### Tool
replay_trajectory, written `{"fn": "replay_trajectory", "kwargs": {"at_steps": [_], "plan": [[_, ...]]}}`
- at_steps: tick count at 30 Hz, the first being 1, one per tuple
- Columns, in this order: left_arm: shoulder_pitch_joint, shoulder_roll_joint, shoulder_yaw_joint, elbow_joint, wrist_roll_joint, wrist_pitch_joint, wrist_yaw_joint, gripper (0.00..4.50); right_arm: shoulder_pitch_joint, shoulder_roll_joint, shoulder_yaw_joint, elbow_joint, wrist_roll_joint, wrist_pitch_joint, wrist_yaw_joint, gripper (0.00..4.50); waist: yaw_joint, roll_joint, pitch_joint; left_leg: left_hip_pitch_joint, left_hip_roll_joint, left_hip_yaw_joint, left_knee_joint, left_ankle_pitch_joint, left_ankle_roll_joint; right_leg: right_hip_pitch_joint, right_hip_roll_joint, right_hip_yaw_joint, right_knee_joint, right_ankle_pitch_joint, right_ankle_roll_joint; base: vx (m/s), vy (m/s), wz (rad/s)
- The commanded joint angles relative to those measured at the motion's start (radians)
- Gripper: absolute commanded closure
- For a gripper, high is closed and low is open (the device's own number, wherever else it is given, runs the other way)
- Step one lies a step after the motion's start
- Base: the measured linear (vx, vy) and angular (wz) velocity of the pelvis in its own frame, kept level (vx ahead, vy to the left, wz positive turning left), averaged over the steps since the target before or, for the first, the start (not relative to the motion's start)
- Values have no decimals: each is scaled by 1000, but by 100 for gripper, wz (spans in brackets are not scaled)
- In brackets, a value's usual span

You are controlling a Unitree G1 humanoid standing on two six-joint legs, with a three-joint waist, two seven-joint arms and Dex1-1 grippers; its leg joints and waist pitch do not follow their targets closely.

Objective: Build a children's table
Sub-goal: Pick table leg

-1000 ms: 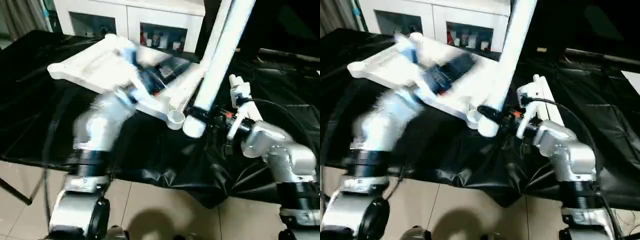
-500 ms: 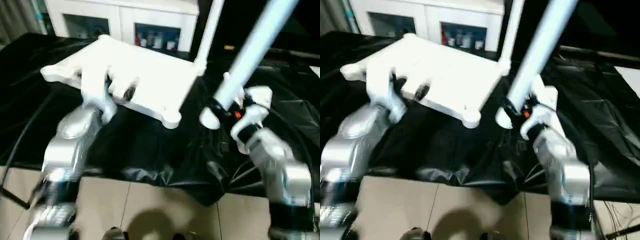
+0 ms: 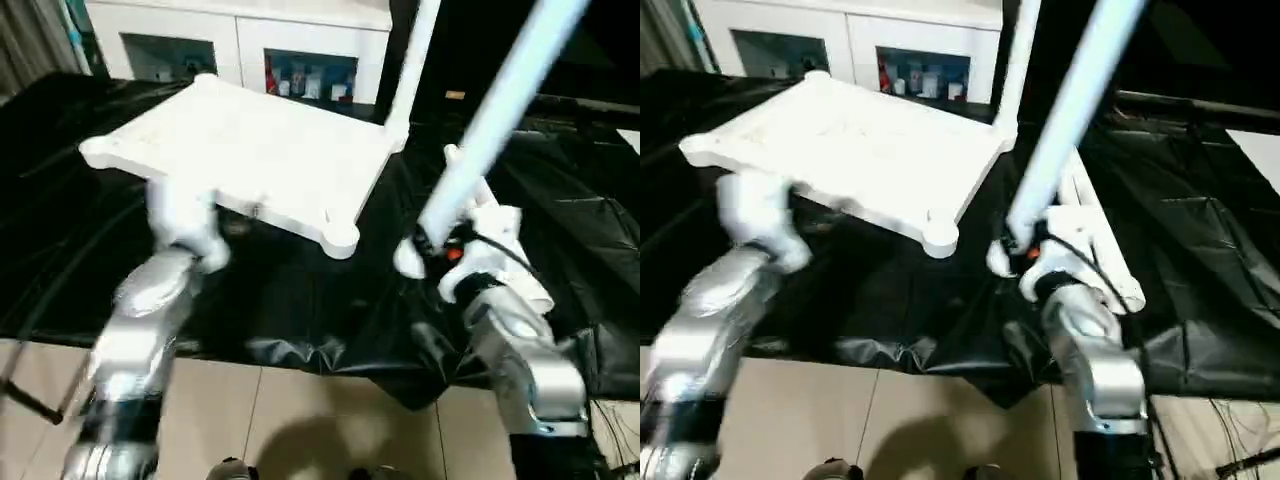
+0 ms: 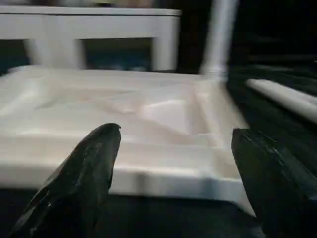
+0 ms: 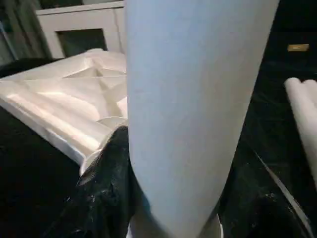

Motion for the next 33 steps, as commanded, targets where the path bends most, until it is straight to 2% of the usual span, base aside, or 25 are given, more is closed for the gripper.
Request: {"fn": "replay_trajectory", "kwargs": {"at_steps": [1,2,3,6,8,9,11,12,13,14,15,16,18,19,20,24,25,26,27,29,30,31,32,33], "plan": [[-72,14,-41,113,-20,-46,-159,23,-37,-18,12,26,-7,-22,30,264,2,-2,-77,23,-4,-1,-70,-302,-10,43,-55,27,-108,-510,1,0,0,0],[-162,47,-93,246,14,-87,-291,23,-65,-37,33,53,-13,-40,56,264,-2,-5,-79,20,0,-3,-73,-293,-17,47,-56,27,-99,-482,-12,0,0,0],[-191,61,-117,287,29,-70,-332,8,-72,-47,41,59,-16,-44,64,264,0,-3,-77,23,-3,-4,-73,-300,-15,43,-56,26,-102,-507,0,0,0,0],[-261,88,-173,384,78,-106,-421,8,-89,-67,49,62,-8,-35,90,264,-2,-5,-74,20,0,-4,-77,-288,-16,48,-59,29,-99,-473,-18,0,0,0],[-297,96,-189,431,95,-132,-457,8,-94,-82,50,60,-4,-28,107,264,-1,-6,-78,21,3,-2,-75,-270,-14,52,-63,32,-92,-432,-47,0,0,0],[-313,101,-197,454,95,-146,-477,8,-96,-88,48,60,-4,-25,114,264,0,-5,-74,23,3,1,-74,-262,-10,49,-60,34,-90,-404,-62,0,0,0],[-335,104,-204,484,99,-157,-489,8,-99,-96,45,59,-1,-19,126,264,2,-5,-75,23,3,3,-74,-241,-2,53,-59,35,-83,-353,-86,0,0,0],[-382,103,-209,560,113,-190,-499,8,-102,-114,38,58,3,-13,149,264,2,-7,-72,22,4,4,-74,-230,5,53,-59,36,-82,-322,-104,0,0,0],[-410,100,-213,609,125,-206,-511,8,-103,-127,33,57,7,-8,162,264,2,-12,-66,22,2,7,-73,-228,11,52,-57,36,-82,-314,-106,0,0,0],[-430,98,-217,644,133,-218,-522,8,-103,-137,29,55,11,-3,172,264,3,-11,-65,23,1,8,-73,-225,17,52,-56,37,-84,-312,-107,0,0,0],[-478,99,-238,736,155,-255,-544,8,-107,-157,27,59,16,-2,187,264,6,-9,-63,31,4,9,-73,-224,21,49,-58,39,-83,-298,-117,0,0,0],[-493,100,-246,763,164,-261,-550,8,-108,-163,27,61,18,-2,191,264,7,-12,-61,29,3,9,-74,-215,26,53,-56,38,-82,-288,-118,0,0,0],[-531,95,-271,829,192,-281,-569,8,-112,-186,26,57,24,7,210,264,6,-12,-52,22,4,5,-78,-200,28,56,-58,37,-79,-258,-130,0,0,0],[-548,90,-276,860,204,-300,-567,8,-113,-191,24,57,27,9,214,264,5,-14,-54,23,4,6,-76,-191,30,59,-58,38,-73,-233,-141,0,0,0],[-562,85,-280,883,215,-318,-558,8,-113,-196,24,56,27,11,217,264,3,-14,-44,21,4,6,-77,-186,38,57,-58,39,-74,-212,-152,0,0,0],[-626,71,-323,986,294,-357,-463,8,-108,-205,24,35,27,27,218,264,0,-16,-30,24,4,5,-78,-197,45,57,-59,39,-75,-219,-165,0,0,0],[-630,70,-328,994,302,-359,-452,8,-107,-204,25,32,27,29,217,264,0,-16,-30,24,4,5,-78,-197,45,57,-59,39,-75,-219,-165,0,0,0],[-639,68,-337,1010,317,-365,-433,8,-106,-204,25,28,27,33,216,264,-1,-17,-20,24,5,5,-79,-212,44,54,-56,38,-79,-237,-159,0,0,0],[-656,64,-344,1046,337,-378,-404,8,-99,-202,27,13,30,42,213,264,-2,-14,-4,23,5,3,-83,-218,42,50,-58,39,-81,-252,-161,0,0,0],[-671,62,-358,1080,362,-389,-374,8,-88,-200,34,-5,33,51,209,264,-3,-15,8,24,4,2,-84,-222,38,51,-58,40,-82,-266,-156,0,0,0],[-678,60,-368,1098,376,-387,-353,8,-81,-199,38,-18,37,59,207,264,-3,-12,19,23,4,1,-87,-222,38,46,-59,41,-84,-264,-157,0,0,0],[-683,60,-374,1106,385,-385,-342,8,-76,-198,41,-29,39,65,206,264,-3,-13,19,24,4,2,-86,-221,38,47,-57,42,-84,-260,-157,0,0,0],[-685,60,-379,1112,392,-386,-339,8,-70,-198,43,-40,42,73,205,264,-3,-10,29,23,4,0,-88,-212,38,47,-59,42,-82,-246,-162,0,0,0],[-686,61,-382,1115,395,-387,-340,8,-66,-198,44,-48,44,78,204,264,-3,-12,34,24,5,0,-88,-204,37,49,-60,43,-81,-235,-170,0,0,0]]}}
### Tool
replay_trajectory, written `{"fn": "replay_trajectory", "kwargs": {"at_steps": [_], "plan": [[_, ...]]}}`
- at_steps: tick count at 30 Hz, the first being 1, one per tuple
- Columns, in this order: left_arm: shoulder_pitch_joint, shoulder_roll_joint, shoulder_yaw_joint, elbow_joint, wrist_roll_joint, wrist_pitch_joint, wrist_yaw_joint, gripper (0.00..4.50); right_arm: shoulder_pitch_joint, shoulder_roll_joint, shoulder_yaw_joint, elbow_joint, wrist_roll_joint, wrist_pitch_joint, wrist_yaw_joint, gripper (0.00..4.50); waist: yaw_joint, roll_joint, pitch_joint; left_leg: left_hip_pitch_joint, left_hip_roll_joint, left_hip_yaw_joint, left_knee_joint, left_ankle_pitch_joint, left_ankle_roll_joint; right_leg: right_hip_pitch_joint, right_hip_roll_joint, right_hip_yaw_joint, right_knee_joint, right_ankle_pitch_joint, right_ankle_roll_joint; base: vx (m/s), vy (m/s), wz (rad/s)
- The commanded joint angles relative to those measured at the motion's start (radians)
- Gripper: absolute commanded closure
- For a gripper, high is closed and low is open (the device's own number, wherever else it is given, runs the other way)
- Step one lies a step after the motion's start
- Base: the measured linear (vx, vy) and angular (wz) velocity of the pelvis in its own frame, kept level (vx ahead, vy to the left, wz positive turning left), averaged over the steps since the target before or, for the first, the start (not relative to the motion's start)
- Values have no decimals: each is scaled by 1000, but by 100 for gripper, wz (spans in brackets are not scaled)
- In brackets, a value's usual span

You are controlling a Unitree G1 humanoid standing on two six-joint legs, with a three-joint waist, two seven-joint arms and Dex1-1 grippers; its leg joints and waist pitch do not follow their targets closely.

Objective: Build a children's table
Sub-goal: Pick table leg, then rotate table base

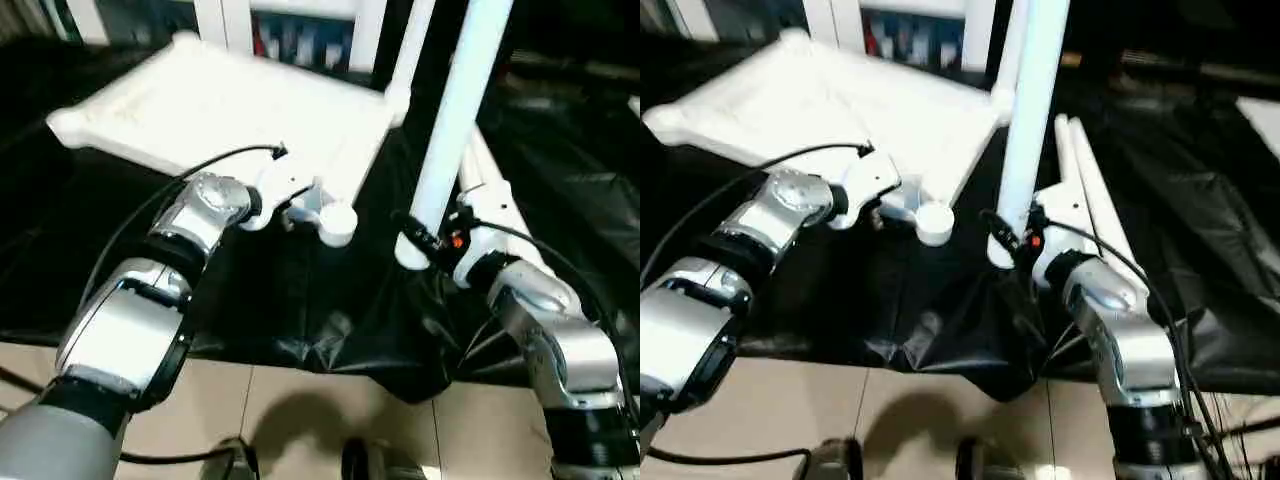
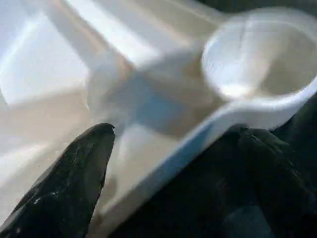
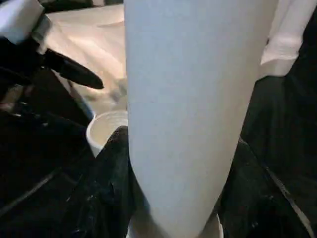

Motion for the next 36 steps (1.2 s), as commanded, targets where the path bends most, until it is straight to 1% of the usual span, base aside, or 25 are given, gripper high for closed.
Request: {"fn": "replay_trajectory", "kwargs": {"at_steps": [1,2,3,4,5,6,7,8,9,11,13,14,15,18,20,24,26,27,28,29,30,33,34,35,36], "plan": [[-13,-9,-13,20,20,-3,9,8,11,-6,-2,-38,23,20,-5,264,-1,3,-59,24,6,-5,-74,-186,38,58,-62,39,-73,-214,-185,0,0,0],[-19,-9,-14,40,28,-7,11,8,16,-10,-3,-53,31,34,-1,264,-2,6,-51,25,6,-5,-75,-179,41,56,-61,40,-75,-194,-197,0,0,0],[-23,-9,-13,51,32,-9,17,8,18,-11,-4,-59,32,38,0,264,-2,5,-50,25,6,-5,-75,-174,43,58,-61,40,-73,-181,-202,0,0,0],[-26,-9,-12,60,35,-11,16,8,18,-14,-7,-63,34,42,1,264,-1,10,-42,24,7,-6,-77,-172,43,56,-62,40,-73,-174,-206,0,0,0],[-28,-9,-11,65,36,-12,14,8,19,-15,-8,-65,34,43,2,264,-3,6,-41,27,7,-5,-77,-152,46,62,-64,41,-69,-147,-217,0,0,0],[-31,-11,-3,69,30,-17,9,8,17,-17,-11,-67,36,45,4,264,-3,6,-39,27,7,-5,-77,-139,50,62,-65,41,-68,-132,-224,0,0,0],[-36,-15,10,75,19,-22,-6,8,15,-21,-15,-66,37,48,6,264,-2,13,-34,27,7,-3,-77,-122,59,62,-65,42,-68,-105,-240,0,0,0],[-43,-19,23,84,9,-29,-31,24,10,-25,-21,-62,38,49,10,264,-2,15,-33,27,5,-3,-77,-109,64,66,-65,42,-66,-84,-250,0,0,0],[-43,-19,23,85,10,-29,-32,33,10,-26,-21,-62,38,49,11,264,-3,13,-32,28,7,-1,-77,-98,71,67,-66,43,-64,-63,-261,0,0,0],[-53,-15,9,97,27,-29,-61,42,4,-32,-26,-58,37,49,16,264,-3,17,-32,29,9,-1,-78,-97,79,67,-67,43,-63,-54,-272,0,0,0],[-68,2,-22,107,54,-25,-156,59,-9,-51,-28,-50,36,47,29,264,-3,19,-33,31,9,-1,-79,-99,80,71,-70,44,-64,-59,-279,0,0,0],[-74,8,-30,107,59,-23,-192,72,-14,-59,-27,-46,33,42,35,264,-2,21,-32,31,10,0,-79,-89,80,70,-70,45,-62,-51,-282,0,0,0],[-79,12,-32,110,64,-23,-221,72,-19,-64,-27,-41,31,39,37,264,-3,21,-29,30,10,0,-80,-87,80,71,-71,46,-62,-46,-283,0,0,0],[-112,30,-37,103,67,-15,-350,92,-44,-87,-33,-9,25,22,52,264,-4,22,-37,30,9,3,-79,-65,83,78,-72,48,-54,12,-306,0,0,0],[-118,32,-37,101,68,-14,-364,112,-48,-91,-33,-2,23,17,55,264,-7,22,-37,28,8,4,-78,-55,92,79,-73,48,-52,46,-314,0,0,0],[-137,45,-53,103,89,-19,-380,136,-67,-101,-27,30,11,-5,68,264,-6,23,-42,28,11,5,-77,-51,106,83,-73,47,-50,63,-328,0,0,0],[-145,54,-63,106,105,-22,-409,157,-76,-105,-20,45,5,-16,76,264,-7,22,-45,28,11,5,-77,-50,106,84,-73,47,-50,62,-330,0,0,0],[-147,59,-72,106,118,-29,-417,157,-81,-111,-11,52,-2,-26,80,264,-7,24,-45,29,11,5,-78,-53,105,83,-73,47,-51,55,-332,0,0,0],[-147,62,-78,105,125,-33,-420,160,-83,-112,-8,55,-3,-30,82,264,-10,22,-44,28,11,5,-78,-57,102,83,-71,47,-51,51,-331,0,0,0],[-148,64,-82,104,129,-39,-425,165,-85,-111,-7,57,-4,-31,82,264,-9,23,-47,29,11,6,-77,-58,100,84,-72,48,-51,49,-332,0,0,0],[-148,66,-83,103,131,-41,-433,192,-87,-110,-7,59,-3,-31,82,264,-10,22,-46,28,11,7,-78,-60,100,84,-72,48,-51,48,-333,0,0,0],[-152,70,-90,100,147,-43,-438,201,-93,-108,0,67,-7,-42,86,264,-9,22,-50,29,12,8,-77,-57,103,84,-72,49,-49,64,-341,0,0,0],[-153,70,-90,99,149,-36,-436,203,-93,-108,2,69,-9,-45,86,264,-9,22,-49,29,12,8,-77,-57,104,84,-72,49,-49,64,-342,0,0,0],[-157,68,-88,97,150,-15,-435,224,-92,-105,7,71,-15,-53,86,264,-9,24,-52,30,14,8,-76,-56,103,84,-73,49,-48,64,-344,0,0,0],[-157,67,-87,97,149,-10,-437,224,-92,-104,8,72,-16,-55,86,264,-9,24,-51,30,13,8,-76,-58,102,83,-72,48,-49,59,-345,0,0,0]]}}
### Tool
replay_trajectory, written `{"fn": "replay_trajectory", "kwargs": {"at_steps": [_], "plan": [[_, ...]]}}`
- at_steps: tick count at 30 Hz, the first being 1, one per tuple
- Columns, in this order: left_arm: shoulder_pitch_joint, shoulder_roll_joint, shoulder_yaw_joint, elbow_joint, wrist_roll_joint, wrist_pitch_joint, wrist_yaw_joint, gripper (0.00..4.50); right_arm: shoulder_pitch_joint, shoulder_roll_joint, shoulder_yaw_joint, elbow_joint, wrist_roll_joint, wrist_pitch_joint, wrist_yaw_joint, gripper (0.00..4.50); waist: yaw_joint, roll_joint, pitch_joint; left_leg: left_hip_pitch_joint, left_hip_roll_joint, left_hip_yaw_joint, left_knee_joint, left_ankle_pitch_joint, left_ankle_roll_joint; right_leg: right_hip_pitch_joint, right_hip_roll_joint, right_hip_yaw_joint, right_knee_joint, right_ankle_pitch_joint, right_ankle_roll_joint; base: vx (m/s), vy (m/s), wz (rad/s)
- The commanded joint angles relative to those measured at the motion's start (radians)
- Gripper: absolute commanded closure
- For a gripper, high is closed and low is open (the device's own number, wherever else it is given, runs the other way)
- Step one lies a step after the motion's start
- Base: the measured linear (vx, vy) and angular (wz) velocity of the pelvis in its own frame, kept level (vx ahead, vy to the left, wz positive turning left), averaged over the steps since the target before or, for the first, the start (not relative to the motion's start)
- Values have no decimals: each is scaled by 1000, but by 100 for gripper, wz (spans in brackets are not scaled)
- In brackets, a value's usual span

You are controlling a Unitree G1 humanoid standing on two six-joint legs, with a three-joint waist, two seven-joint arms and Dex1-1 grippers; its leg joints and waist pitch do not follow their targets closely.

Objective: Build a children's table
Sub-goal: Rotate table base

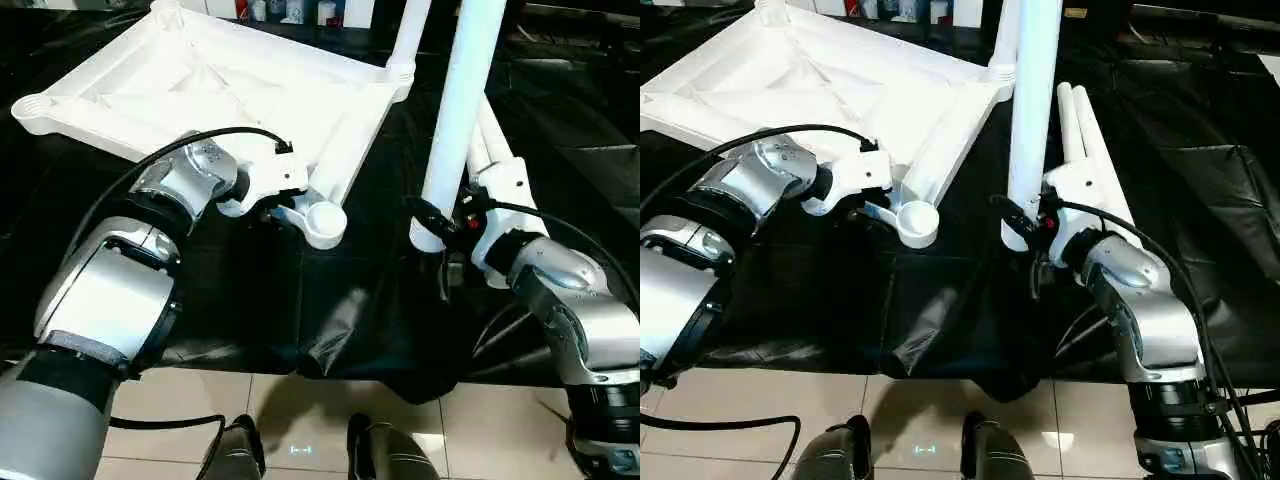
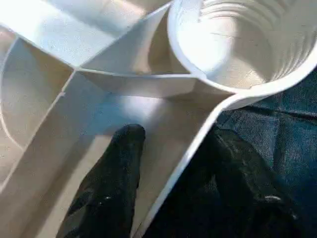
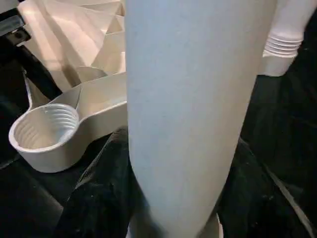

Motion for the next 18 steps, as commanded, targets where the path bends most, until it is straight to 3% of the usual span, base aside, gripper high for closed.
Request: {"fn": "replay_trajectory", "kwargs": {"at_steps": [1,9,12,16,17,18], "plan": [[3,4,-13,5,14,34,-29,243,-1,-2,7,4,-7,-18,4,264,7,1,-97,28,15,-1,-52,-66,92,87,-73,46,-35,62,-331,0,0,0],[52,9,-3,-17,11,86,-41,290,11,23,15,3,-15,-39,-10,264,11,6,-104,26,15,-1,-50,-59,95,91,-73,47,-31,98,-345,0,0,0],[82,-4,32,-34,-24,171,-16,314,18,33,19,-1,-13,-43,-16,264,11,7,-103,26,15,-1,-52,-69,90,91,-73,47,-31,84,-346,0,0,0],[112,-21,75,-80,-74,255,-26,329,22,40,19,-3,-11,-46,-23,264,9,5,-94,28,10,0,-58,-155,51,91,-75,47,-55,-108,-313,0,0,0],[129,-26,87,-107,-90,282,-31,333,24,44,17,-4,-9,-45,-26,264,9,9,-95,29,11,-2,-59,-154,40,92,-76,48,-55,-128,-308,0,0,0],[147,-30,97,-136,-104,308,-34,337,25,47,16,-5,-8,-45,-29,264,8,5,-96,27,11,-2,-60,-149,38,94,-76,48,-54,-124,-308,0,0,0]]}}
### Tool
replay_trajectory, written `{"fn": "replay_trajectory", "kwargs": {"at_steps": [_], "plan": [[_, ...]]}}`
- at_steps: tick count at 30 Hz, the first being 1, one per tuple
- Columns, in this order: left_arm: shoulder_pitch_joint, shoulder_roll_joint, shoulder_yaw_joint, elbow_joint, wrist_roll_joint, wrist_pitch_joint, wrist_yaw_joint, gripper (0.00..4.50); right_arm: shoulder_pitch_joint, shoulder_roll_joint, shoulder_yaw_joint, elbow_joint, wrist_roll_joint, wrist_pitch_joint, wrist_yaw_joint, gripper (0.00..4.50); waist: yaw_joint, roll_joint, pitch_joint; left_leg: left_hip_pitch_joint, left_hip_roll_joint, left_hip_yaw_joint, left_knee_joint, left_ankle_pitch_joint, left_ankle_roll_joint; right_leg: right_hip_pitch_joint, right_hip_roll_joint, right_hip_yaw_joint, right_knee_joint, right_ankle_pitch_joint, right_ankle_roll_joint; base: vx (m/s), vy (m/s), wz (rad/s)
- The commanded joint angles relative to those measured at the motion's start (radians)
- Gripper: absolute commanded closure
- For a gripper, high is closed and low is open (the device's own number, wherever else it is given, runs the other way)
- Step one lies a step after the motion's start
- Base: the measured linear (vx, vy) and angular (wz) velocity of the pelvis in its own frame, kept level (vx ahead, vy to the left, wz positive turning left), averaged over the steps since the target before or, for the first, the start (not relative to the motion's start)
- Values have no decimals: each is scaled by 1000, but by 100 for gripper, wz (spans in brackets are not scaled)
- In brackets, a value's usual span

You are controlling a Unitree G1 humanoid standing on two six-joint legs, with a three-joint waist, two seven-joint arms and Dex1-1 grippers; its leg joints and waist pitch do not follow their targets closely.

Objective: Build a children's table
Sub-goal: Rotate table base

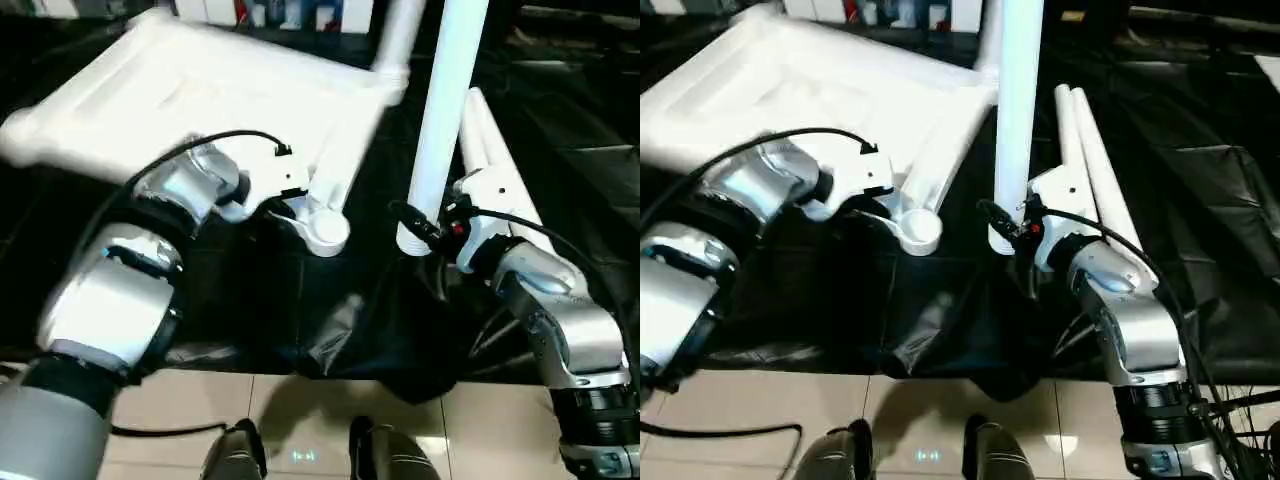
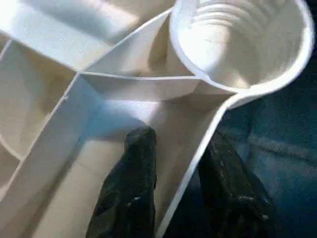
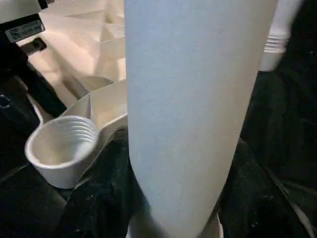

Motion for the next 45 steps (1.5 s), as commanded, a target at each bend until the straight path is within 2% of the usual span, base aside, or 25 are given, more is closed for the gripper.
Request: {"fn": "replay_trajectory", "kwargs": {"at_steps": [1,2,3,6,7,9,10,11,12,13,14,17,21,23,24,25,26,27,28,29,30,32,34,40,45], "plan": [[63,-10,14,-1,-31,79,5,343,14,4,-2,-16,4,-17,-8,264,12,1,-94,14,12,-6,-57,-143,42,82,-75,45,-55,-119,-308,0,0,0],[102,-14,21,-66,-41,117,15,349,16,9,-2,-15,2,-20,-9,264,12,4,-95,16,13,-5,-57,-142,47,81,-73,46,-54,-102,-315,0,0,0],[105,-14,22,-71,-41,120,16,353,16,9,-2,-15,2,-20,-9,264,13,5,-96,16,14,-5,-56,-135,55,79,-73,46,-54,-83,-321,0,0,0],[209,-22,46,-243,-74,153,36,364,23,19,2,-17,-1,-23,-13,264,12,0,-95,14,16,-4,-58,-139,63,78,-71,45,-53,-90,-318,0,0,0],[246,-25,55,-298,-92,117,34,370,24,22,2,-16,-1,-23,-14,264,13,4,-97,15,20,-5,-59,-141,64,79,-76,45,-55,-113,-314,0,0,0],[289,-30,68,-350,-97,66,79,374,25,26,3,-14,-1,-23,-17,264,10,6,-99,15,18,-3,-58,-136,68,75,-70,46,-57,-112,-304,0,0,0],[308,-33,73,-379,-102,48,97,375,26,28,1,-15,3,-20,-18,264,11,12,-101,16,19,-4,-58,-140,67,74,-69,45,-55,-111,-299,0,0,0],[334,-45,96,-448,-115,117,128,376,25,29,-1,-16,5,-18,-19,264,10,8,-101,15,16,-3,-58,-144,67,73,-67,44,-57,-119,-290,0,0,0],[342,-50,102,-470,-120,143,135,376,25,29,-2,-15,6,-18,-20,264,9,7,-104,18,20,-2,-59,-142,64,75,-70,45,-53,-112,-294,0,0,0],[371,-81,134,-560,-141,273,167,376,22,29,-6,-12,9,-16,-20,264,7,2,-103,16,21,-1,-59,-138,67,74,-70,45,-53,-119,-293,0,0,0],[399,-93,131,-621,-136,347,187,376,19,29,-7,-6,8,-19,-20,264,8,7,-104,16,22,0,-57,-125,71,73,-73,46,-52,-121,-296,0,0,0],[429,-100,119,-665,-117,380,215,378,14,28,-4,1,4,-23,-18,264,6,3,-102,11,14,1,-56,-131,81,70,-67,44,-61,-167,-272,0,0,0],[465,-109,121,-720,-129,380,229,378,3,29,-4,11,0,-27,-12,264,3,2,-105,11,12,1,-56,-145,72,69,-67,44,-68,-227,-237,0,0,0],[482,-96,106,-749,-136,319,204,378,-4,27,0,18,-3,-33,-7,264,2,2,-108,10,12,1,-55,-124,76,70,-65,44,-63,-196,-235,0,0,0],[489,-81,95,-755,-143,257,176,378,-8,25,1,24,-5,-37,-3,264,0,6,-113,9,11,1,-54,-103,85,70,-62,44,-58,-146,-241,0,0,0],[489,-81,95,-755,-143,257,176,343,-8,25,1,24,-5,-37,-3,264,2,8,-114,10,11,1,-52,-98,88,69,-61,44,-57,-130,-243,0,0,0],[492,-73,97,-784,-152,283,156,343,-8,23,2,25,-5,-39,0,264,1,10,-114,12,12,3,-52,-96,91,68,-60,45,-55,-113,-248,0,0,0],[491,-68,95,-796,-154,298,146,308,-8,22,2,24,-4,-39,2,264,2,10,-117,12,13,3,-51,-85,96,69,-60,45,-49,-78,-259,0,0,0],[488,-51,88,-816,-154,300,123,304,-6,17,2,22,-4,-40,8,264,4,15,-116,12,12,4,-50,-80,101,68,-60,45,-48,-59,-268,0,0,0],[488,-43,83,-826,-155,296,117,304,-5,14,3,21,-4,-41,11,264,5,15,-117,13,12,4,-50,-79,104,68,-59,45,-47,-53,-271,0,0,0],[483,-38,88,-829,-160,260,117,286,-3,13,2,18,-2,-39,12,264,7,15,-117,13,14,5,-50,-80,106,67,-59,44,-47,-51,-275,0,0,0],[477,-33,101,-832,-172,227,122,286,1,11,0,12,-1,-36,12,264,9,18,-116,13,15,4,-50,-85,103,68,-59,44,-46,-45,-279,0,0,0],[473,-25,108,-832,-179,208,118,286,7,10,-1,6,0,-35,12,264,9,15,-117,13,14,4,-49,-90,100,69,-59,43,-45,-45,-280,0,0,0],[450,32,102,-774,-197,21,43,286,11,5,3,-2,4,-26,25,264,8,10,-117,11,11,4,-50,-90,95,70,-59,44,-45,-71,-261,0,0,0],[438,81,76,-719,-191,-23,-29,286,7,-1,4,-1,4,-24,33,264,3,13,-121,14,11,6,-48,-79,91,71,-59,45,-40,-51,-262,0,0,0]]}}
